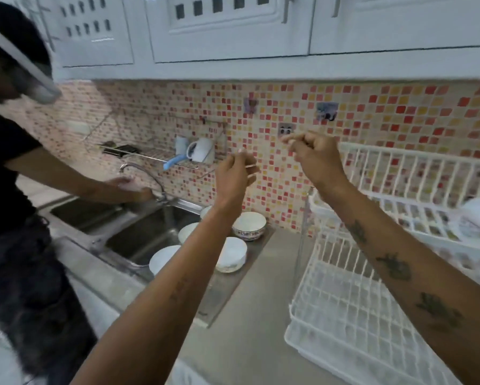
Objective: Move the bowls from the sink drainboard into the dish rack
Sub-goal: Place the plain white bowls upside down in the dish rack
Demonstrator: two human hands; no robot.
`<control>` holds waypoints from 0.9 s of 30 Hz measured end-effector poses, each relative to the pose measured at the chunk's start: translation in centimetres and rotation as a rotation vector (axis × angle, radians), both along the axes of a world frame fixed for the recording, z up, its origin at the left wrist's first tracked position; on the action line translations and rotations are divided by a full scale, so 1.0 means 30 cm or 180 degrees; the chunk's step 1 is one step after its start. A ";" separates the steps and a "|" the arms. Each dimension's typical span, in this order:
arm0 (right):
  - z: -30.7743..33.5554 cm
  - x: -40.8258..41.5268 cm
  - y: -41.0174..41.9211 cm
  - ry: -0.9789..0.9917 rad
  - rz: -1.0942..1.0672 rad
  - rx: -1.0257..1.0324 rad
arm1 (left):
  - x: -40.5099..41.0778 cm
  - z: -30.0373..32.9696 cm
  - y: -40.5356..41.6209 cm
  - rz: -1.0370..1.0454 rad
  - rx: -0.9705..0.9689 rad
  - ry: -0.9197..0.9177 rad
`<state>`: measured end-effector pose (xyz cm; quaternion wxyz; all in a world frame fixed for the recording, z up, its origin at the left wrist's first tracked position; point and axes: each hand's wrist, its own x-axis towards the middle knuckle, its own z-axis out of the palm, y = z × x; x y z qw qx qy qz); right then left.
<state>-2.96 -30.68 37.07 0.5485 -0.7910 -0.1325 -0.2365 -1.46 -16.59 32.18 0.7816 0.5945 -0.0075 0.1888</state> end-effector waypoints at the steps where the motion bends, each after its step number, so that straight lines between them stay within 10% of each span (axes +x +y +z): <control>1: -0.030 0.021 0.075 0.0088 0.0146 -0.0028 | 0.015 -0.037 0.075 0.0113 -0.0047 0.0111; 27: -0.970 0.443 0.777 0.2838 0.0432 0.0015 | 0.195 -0.867 0.856 0.1095 0.0583 0.2234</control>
